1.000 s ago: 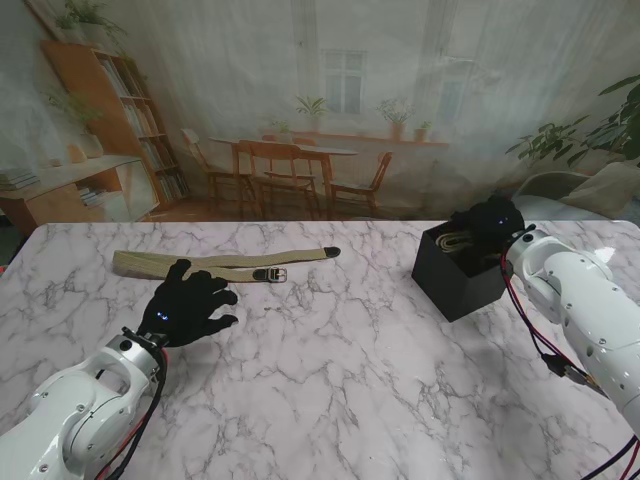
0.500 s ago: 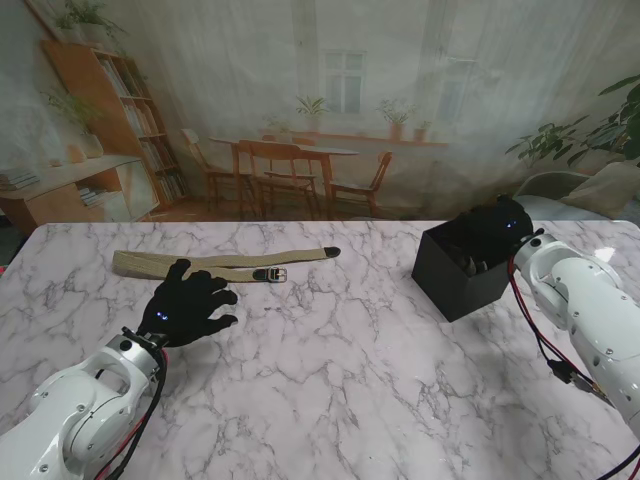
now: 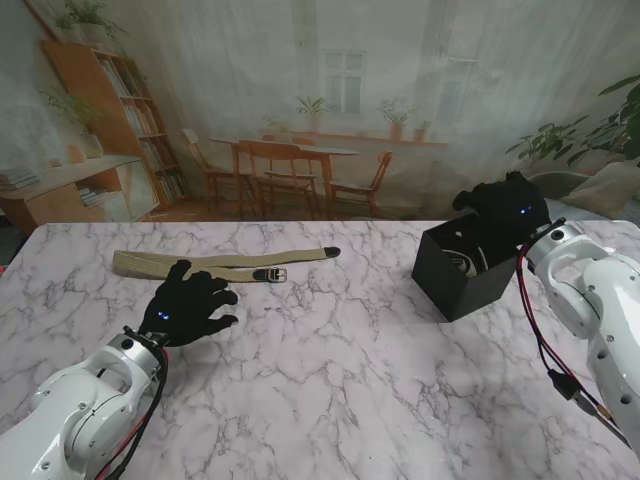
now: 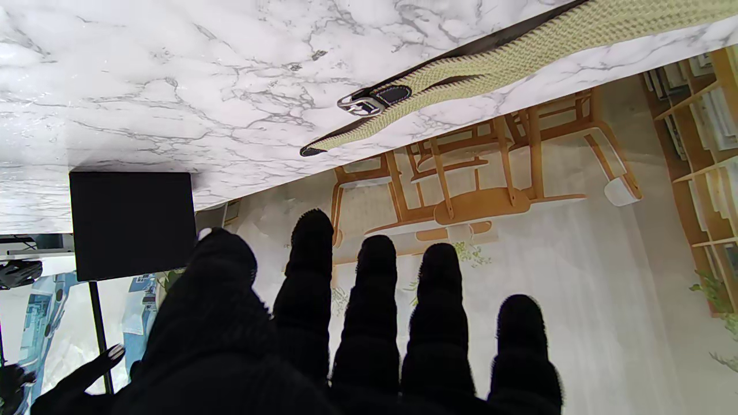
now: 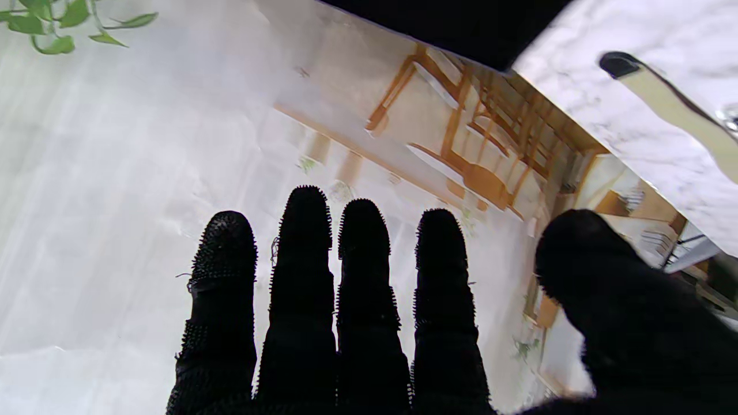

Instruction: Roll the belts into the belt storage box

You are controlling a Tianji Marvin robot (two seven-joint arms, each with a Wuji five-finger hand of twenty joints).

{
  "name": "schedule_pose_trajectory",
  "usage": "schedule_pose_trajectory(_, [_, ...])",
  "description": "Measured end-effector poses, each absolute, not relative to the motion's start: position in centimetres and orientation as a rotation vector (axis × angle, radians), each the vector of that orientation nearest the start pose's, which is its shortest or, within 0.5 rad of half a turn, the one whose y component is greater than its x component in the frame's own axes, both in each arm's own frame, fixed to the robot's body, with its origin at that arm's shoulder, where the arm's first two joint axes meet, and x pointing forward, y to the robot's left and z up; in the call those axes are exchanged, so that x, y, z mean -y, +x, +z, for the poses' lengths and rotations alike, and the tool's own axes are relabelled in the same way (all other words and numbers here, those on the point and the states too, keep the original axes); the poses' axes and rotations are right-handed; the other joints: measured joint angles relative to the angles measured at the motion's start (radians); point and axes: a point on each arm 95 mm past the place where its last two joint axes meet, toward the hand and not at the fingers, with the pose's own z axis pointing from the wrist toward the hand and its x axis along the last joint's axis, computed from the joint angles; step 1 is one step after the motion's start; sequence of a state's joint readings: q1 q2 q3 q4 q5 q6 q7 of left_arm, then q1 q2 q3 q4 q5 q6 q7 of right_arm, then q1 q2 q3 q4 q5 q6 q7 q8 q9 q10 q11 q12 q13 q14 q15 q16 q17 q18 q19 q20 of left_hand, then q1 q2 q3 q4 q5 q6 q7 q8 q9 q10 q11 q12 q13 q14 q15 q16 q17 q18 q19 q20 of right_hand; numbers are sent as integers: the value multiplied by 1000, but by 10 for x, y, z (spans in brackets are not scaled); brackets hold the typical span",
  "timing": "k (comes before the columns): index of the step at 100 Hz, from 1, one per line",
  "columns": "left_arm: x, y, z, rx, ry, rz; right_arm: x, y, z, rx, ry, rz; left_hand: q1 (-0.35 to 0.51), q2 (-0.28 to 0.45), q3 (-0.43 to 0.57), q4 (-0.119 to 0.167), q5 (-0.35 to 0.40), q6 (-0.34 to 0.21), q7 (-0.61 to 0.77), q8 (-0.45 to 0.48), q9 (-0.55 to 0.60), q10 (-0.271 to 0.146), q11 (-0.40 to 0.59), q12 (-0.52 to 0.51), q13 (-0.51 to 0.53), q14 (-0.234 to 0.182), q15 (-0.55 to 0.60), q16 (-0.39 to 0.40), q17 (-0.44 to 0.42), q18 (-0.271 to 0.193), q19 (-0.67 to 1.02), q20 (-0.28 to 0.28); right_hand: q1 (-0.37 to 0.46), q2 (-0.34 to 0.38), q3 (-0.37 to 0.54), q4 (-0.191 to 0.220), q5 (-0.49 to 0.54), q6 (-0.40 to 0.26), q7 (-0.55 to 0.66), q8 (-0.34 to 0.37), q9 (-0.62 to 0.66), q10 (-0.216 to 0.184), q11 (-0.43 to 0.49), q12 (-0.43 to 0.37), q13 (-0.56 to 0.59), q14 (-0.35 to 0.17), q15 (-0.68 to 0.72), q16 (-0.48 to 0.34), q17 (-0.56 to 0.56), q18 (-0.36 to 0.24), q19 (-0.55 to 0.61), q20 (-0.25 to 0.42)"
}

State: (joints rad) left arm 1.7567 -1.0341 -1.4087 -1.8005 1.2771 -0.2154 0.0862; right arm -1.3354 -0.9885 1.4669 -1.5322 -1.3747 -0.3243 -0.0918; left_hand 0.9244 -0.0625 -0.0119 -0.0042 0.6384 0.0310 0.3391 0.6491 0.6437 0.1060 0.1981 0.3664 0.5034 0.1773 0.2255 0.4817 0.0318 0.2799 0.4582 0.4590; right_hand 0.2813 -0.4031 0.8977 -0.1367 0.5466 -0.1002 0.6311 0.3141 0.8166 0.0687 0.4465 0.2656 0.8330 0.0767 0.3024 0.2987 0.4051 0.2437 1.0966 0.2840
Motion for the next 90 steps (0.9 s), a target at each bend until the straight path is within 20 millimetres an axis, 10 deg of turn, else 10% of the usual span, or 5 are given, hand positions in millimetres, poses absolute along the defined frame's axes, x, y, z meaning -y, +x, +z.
schedule_pose_trajectory(48, [-32, 372, -294, -1606, -872, -1428, 16, 410, -226, -1416, 699, 1585, 0, 0, 0, 0, 0, 1, 0, 0, 0, 0, 0, 0, 0, 0, 0, 0, 19, 0, 57, 16, 1, 22, -120, 21, 61, -13, -90, 26, 61, -9, -100, -11, 1, 111, -53, -41, -30, 66, -53, -4])
schedule_pose_trajectory(90, [-25, 382, -303, -1591, -939, -1456, -23, 391, -301, -1368, 938, 1737, 0, 12, 6, 0, -29, 29, -17, -23, -98, 36, -7, 2, 0, 1, 70, 103, 84, -30, 433, 202, 2, 63, -146, 21, 59, -13, -112, 27, 46, 3, -130, -34, -24, 109, -77, -61, -53, 67, -72, -13])
